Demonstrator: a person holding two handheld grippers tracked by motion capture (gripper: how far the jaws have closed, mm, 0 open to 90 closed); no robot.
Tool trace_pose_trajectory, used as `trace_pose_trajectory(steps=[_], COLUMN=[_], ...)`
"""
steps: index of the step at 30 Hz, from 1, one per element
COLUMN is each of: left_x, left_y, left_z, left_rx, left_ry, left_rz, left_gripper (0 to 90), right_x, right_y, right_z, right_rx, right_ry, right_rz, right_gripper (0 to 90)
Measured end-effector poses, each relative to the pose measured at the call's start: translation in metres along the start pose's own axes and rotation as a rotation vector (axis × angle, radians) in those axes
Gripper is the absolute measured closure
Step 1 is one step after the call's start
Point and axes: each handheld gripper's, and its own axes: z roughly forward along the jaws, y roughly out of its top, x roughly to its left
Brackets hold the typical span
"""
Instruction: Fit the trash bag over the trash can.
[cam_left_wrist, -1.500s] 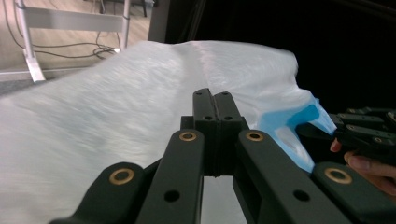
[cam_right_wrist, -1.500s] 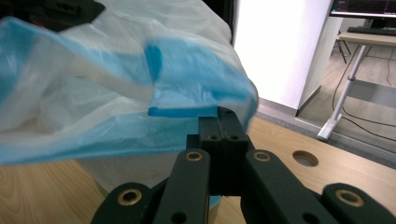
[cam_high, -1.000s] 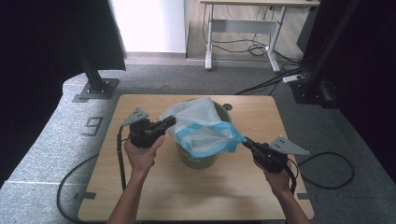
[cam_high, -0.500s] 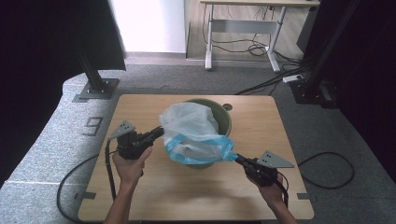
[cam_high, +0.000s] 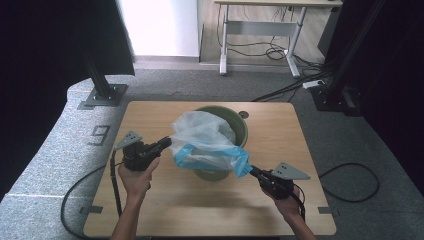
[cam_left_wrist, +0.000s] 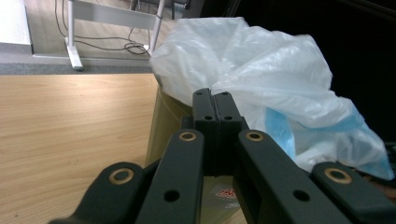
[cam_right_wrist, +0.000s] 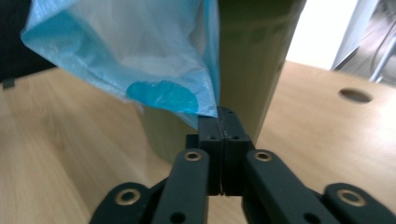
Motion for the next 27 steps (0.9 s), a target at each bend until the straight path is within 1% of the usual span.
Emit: trace_pose_trajectory(steps=[2,4,7,8,11,14,17,19,20,24,27], left_x=[0.0,-0.001,0.0,0.0,0.0,-0.001,-0.002,-0.003,-0.003,-0.001,0.001], left_y=[0.001,0.001,0.0,0.0,0.0,0.0,0.001,0.0,0.0,0.001,0.001], left_z=[0.0,0.0,0.001,0.001,0.002,0.003,0.005,0.005,0.004,0.002,0.0], left_rx=[-0.003,-0.004,-0.001,-0.001,0.0,0.002,0.006,0.006,0.007,0.005,0.001], left_ry=[-0.003,-0.002,0.002,0.003,0.003,0.001,0.0,-0.001,-0.001,-0.001,-0.003], left_rz=[0.001,0.004,0.004,0.003,0.0,0.002,0.004,0.006,0.008,0.006,0.001], left_gripper=[89.9,89.9,89.9,89.9,89.9,89.9,89.9,89.9,89.9,89.9,89.9], right_x=[-0.002,-0.006,-0.012,-0.017,-0.025,-0.027,-0.027,-0.027,-0.024,-0.008,-0.002], right_y=[0.003,0.007,0.011,0.014,0.023,0.033,0.047,0.054,0.056,0.056,0.053], right_z=[-0.007,-0.016,-0.029,-0.033,-0.038,-0.033,-0.02,-0.012,-0.009,-0.002,-0.002], right_rx=[-0.036,-0.066,-0.089,-0.098,-0.116,-0.117,-0.115,-0.124,-0.127,-0.118,-0.111], right_ry=[-0.029,-0.046,-0.08,-0.092,-0.104,-0.086,-0.063,-0.053,-0.039,0.001,0.009], right_rz=[0.004,0.016,0.021,0.027,0.041,0.03,0.017,0.035,0.037,0.009,-0.001], right_gripper=[71.7,68.5,65.3,64.2,63.2,60.9,58.9,58.6,58.4,57.5,56.8])
